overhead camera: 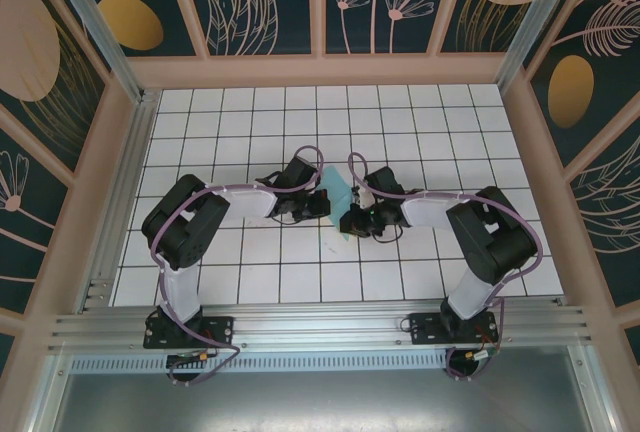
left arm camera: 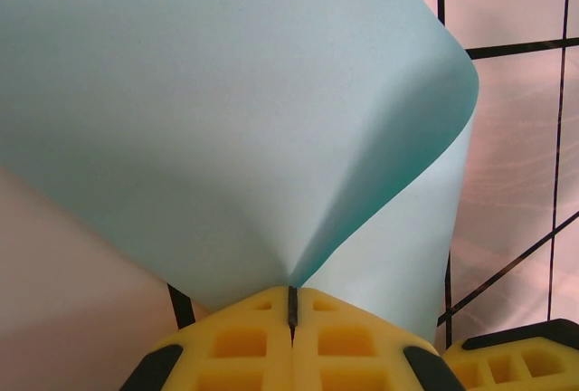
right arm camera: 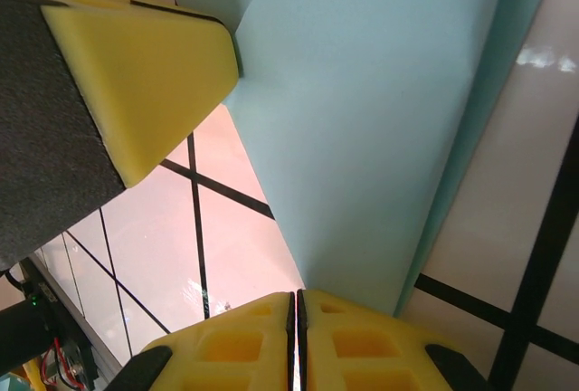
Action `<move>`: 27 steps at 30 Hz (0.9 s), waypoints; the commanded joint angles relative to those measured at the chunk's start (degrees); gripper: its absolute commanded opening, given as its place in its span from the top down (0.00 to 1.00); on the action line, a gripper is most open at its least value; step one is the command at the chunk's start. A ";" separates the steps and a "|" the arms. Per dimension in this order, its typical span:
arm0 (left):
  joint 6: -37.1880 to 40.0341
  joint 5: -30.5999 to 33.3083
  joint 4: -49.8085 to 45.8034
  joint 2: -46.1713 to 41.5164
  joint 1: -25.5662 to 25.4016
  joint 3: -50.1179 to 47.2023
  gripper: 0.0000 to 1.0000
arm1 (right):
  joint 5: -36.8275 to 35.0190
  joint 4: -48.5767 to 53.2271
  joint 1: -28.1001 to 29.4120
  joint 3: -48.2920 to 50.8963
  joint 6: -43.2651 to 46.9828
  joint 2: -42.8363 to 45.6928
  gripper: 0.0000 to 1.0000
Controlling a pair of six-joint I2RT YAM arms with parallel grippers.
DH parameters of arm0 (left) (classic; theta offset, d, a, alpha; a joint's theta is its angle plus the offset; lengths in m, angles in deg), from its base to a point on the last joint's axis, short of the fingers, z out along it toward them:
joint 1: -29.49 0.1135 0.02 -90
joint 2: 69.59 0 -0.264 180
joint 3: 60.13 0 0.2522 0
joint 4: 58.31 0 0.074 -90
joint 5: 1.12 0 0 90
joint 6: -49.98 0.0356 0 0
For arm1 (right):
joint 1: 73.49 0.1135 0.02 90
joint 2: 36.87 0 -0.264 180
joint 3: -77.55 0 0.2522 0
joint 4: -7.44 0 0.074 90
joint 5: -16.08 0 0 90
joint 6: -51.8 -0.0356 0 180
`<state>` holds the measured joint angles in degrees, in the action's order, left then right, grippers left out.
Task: Fold a paper plane with a square sheet of paper (pick it up from the middle)
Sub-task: Third fold the triangle at the center of the table.
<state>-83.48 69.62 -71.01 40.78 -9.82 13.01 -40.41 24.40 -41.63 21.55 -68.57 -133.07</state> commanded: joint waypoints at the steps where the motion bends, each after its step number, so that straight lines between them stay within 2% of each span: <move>1: 0.92 0.07 -0.97 2.22 0.29 0.18 1.00 | 1.20 0.42 -0.21 1.18 0.66 -1.08 0.86; 12: 1.17 -0.07 -1.06 2.22 0.34 0.04 1.00 | 4.06 -0.74 -0.20 2.08 0.31 -0.74 0.85; 16: 1.67 -0.47 -1.10 2.23 0.30 0.04 1.00 | 6.97 -3.60 -3.07 1.90 -0.66 3.14 0.84; 19: 1.89 -0.60 -1.06 2.27 0.29 -0.09 1.00 | 6.60 -5.18 -4.98 1.45 -1.62 4.99 0.83; 22: 1.97 -0.60 -0.98 2.27 0.29 -0.22 1.00 | 3.46 -2.22 -5.31 -1.36 0.28 2.58 0.83; 27: 1.59 -0.73 -0.80 2.22 0.33 -0.17 1.00 | 2.87 0.25 -4.72 -4.50 1.96 -1.62 0.83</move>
<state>-82.84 68.87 -70.64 40.95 -9.78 13.01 -36.67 22.24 -46.77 19.10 -68.48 -132.44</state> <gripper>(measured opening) 0.057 0.170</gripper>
